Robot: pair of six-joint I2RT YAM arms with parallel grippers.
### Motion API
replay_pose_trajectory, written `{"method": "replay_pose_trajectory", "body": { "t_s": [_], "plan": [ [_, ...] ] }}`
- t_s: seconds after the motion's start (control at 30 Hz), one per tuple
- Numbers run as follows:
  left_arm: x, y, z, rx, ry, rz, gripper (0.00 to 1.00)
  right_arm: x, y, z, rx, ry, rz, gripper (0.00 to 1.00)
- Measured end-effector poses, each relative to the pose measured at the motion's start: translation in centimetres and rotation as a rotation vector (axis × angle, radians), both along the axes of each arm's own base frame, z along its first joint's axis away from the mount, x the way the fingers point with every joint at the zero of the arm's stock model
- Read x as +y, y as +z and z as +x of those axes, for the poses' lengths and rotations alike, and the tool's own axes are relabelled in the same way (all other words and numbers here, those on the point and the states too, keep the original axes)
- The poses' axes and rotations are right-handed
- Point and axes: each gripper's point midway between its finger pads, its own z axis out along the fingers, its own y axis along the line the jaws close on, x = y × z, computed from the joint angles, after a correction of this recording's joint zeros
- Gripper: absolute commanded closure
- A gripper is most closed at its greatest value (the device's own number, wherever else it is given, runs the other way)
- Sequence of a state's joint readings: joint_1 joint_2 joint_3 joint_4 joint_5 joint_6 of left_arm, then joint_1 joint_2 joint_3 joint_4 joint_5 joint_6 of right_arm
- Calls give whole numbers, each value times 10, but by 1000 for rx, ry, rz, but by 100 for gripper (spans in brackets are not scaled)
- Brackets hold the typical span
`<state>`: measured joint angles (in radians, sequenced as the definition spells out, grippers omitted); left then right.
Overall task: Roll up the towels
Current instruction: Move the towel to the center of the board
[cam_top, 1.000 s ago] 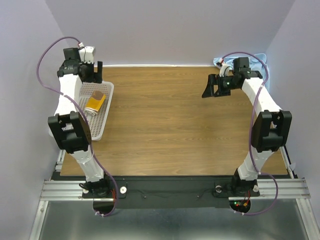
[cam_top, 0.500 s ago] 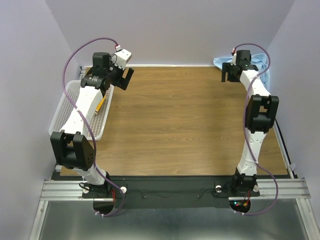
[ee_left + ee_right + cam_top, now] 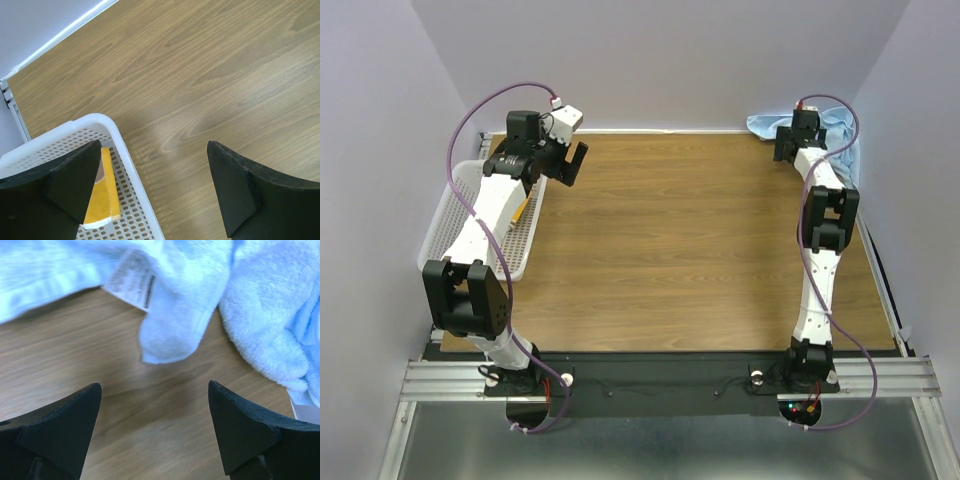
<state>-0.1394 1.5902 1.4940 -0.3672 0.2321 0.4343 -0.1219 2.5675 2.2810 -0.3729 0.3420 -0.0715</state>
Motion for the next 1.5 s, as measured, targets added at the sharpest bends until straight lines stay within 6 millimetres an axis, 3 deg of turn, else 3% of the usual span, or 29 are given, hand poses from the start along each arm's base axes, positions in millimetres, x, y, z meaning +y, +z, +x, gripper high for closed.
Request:
{"method": "replay_pose_trajectory", "body": {
  "t_s": [0.1, 0.5, 0.6, 0.63, 0.83, 0.97, 1.1, 1.2, 1.33, 1.5],
  "plan": [
    [-1, -2, -1, 6, 0, -4, 1, -14, -10, 1, -3, -32, -28, 6],
    [0, -15, -8, 55, 1, 1, 1, -73, -2, 9, -79, -148, -277, 9],
    [-2, -18, -8, 78, -7, -7, 1, -87, -2, 10, -92, -162, -338, 27],
    [-3, -20, -8, 85, -10, -11, 1, -91, -3, 9, -92, -163, -358, 46],
    [-4, -23, -11, 123, -12, -14, 1, -103, -18, 2, -37, -138, -405, 99],
    [-5, -14, -8, 111, -5, -26, 1, -98, -23, -4, -12, -98, -412, 99],
    [-7, -10, -8, 111, 4, -42, 1, -75, -19, -31, 45, -4, -357, 99],
    [-9, -10, -10, 120, 3, -59, 1, -42, -5, -56, 66, 92, -297, 99],
    [-14, -8, -12, 126, -2, -82, 1, 34, 30, -86, 58, 267, -206, 99],
    [-17, 2, -19, 117, -14, -108, 1, 163, 70, -113, 28, 599, -4, 99]
  ]
}}
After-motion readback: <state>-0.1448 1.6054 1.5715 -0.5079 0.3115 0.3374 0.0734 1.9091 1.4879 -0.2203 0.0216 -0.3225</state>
